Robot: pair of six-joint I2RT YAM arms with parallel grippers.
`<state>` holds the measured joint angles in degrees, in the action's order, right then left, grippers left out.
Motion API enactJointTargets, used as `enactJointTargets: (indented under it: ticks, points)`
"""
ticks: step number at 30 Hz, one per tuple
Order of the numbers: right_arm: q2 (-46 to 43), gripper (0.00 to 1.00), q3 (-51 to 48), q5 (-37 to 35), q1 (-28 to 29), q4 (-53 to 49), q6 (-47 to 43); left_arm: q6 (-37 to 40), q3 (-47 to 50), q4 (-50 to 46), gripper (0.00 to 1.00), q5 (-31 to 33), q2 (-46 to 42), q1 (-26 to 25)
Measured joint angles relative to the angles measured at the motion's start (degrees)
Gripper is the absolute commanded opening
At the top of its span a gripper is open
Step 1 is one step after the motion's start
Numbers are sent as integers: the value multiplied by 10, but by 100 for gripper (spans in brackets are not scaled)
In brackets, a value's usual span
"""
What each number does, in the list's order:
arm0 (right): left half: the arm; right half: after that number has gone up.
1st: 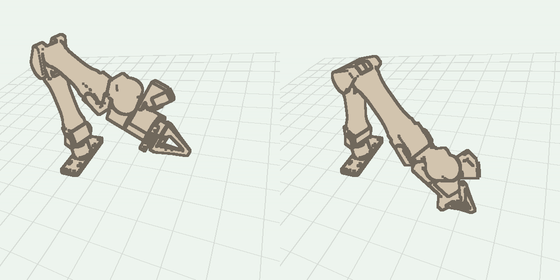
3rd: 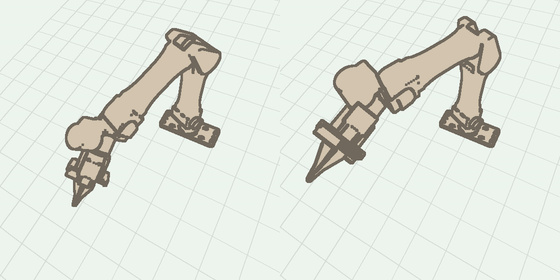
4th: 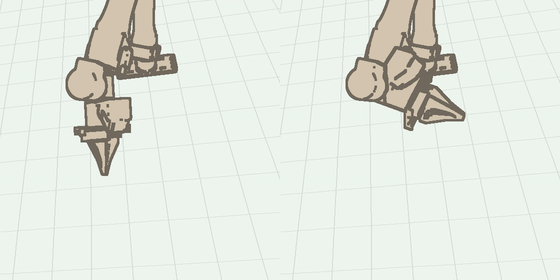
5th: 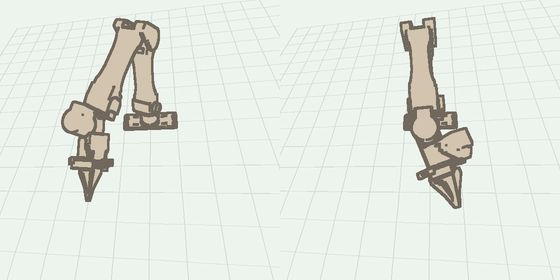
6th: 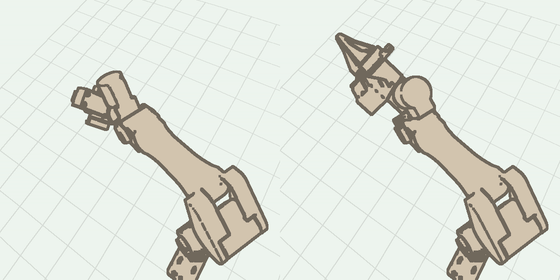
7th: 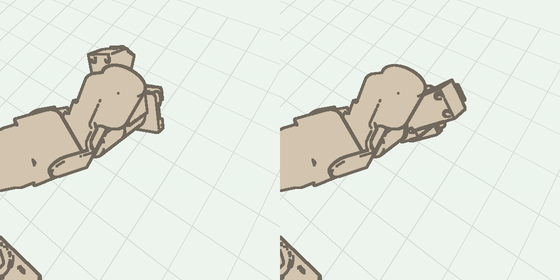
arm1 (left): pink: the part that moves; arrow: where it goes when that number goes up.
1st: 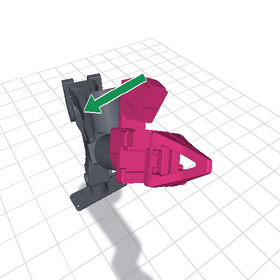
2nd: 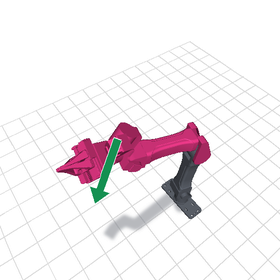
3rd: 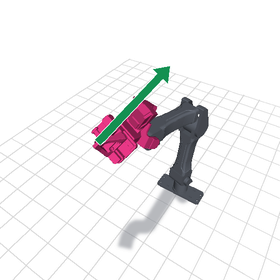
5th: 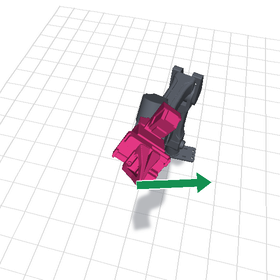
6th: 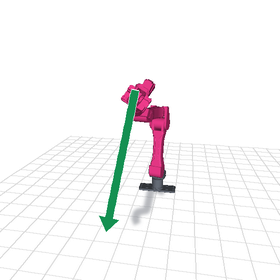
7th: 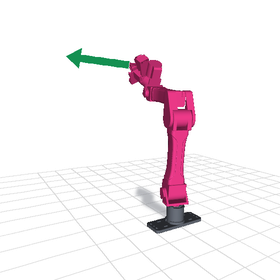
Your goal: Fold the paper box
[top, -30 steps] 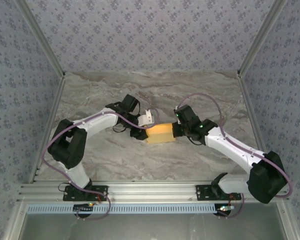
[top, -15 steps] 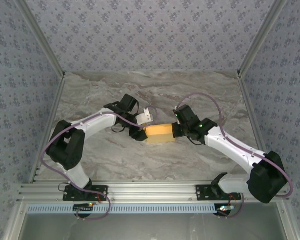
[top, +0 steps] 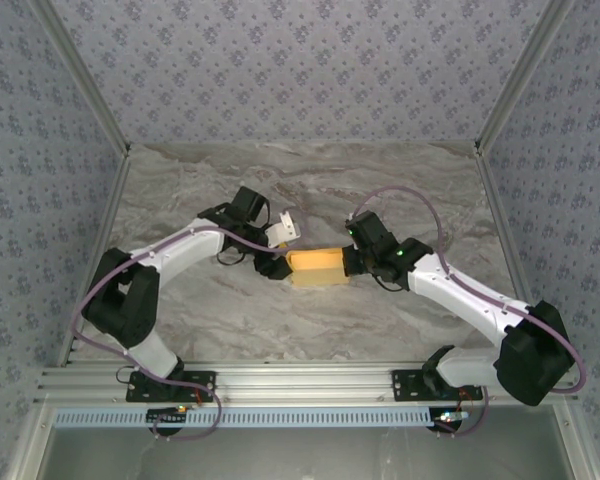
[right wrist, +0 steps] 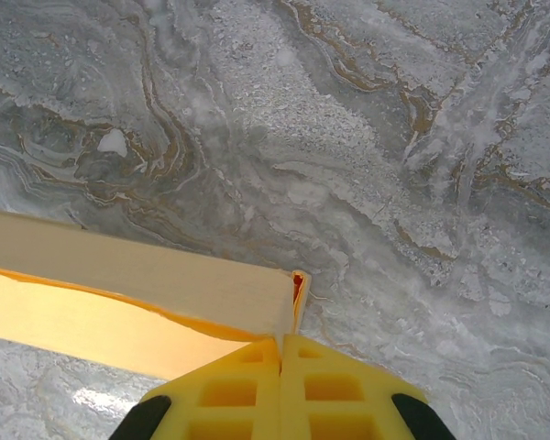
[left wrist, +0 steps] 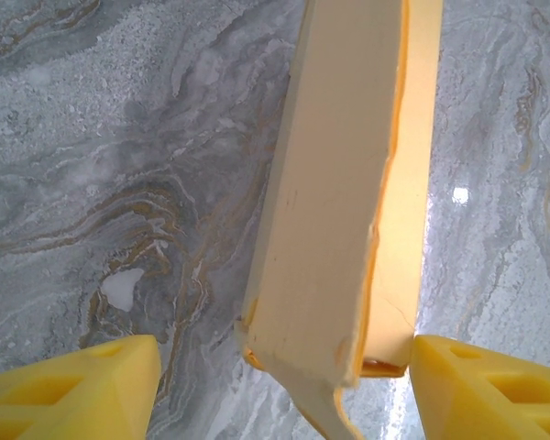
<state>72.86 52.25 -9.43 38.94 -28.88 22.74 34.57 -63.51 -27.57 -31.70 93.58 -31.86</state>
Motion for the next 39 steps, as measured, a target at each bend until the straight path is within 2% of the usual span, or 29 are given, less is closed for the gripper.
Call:
enactJointTargets:
  ticks: [8,15,25,34,39]
  points:
    - [5,1,0,-4,3,7,18,-42,34,23,70,-3,-26,4]
    - [9,1,0,-11,11,11,24,-91,51,43,65,-1,-62,7]
    - [13,1,0,-24,16,15,24,-212,87,64,41,52,-139,6]
    - [18,2,3,-28,17,17,23,-261,93,67,39,80,-157,-23]
    - [22,1,6,-28,17,17,23,-261,92,65,26,82,-150,-36]
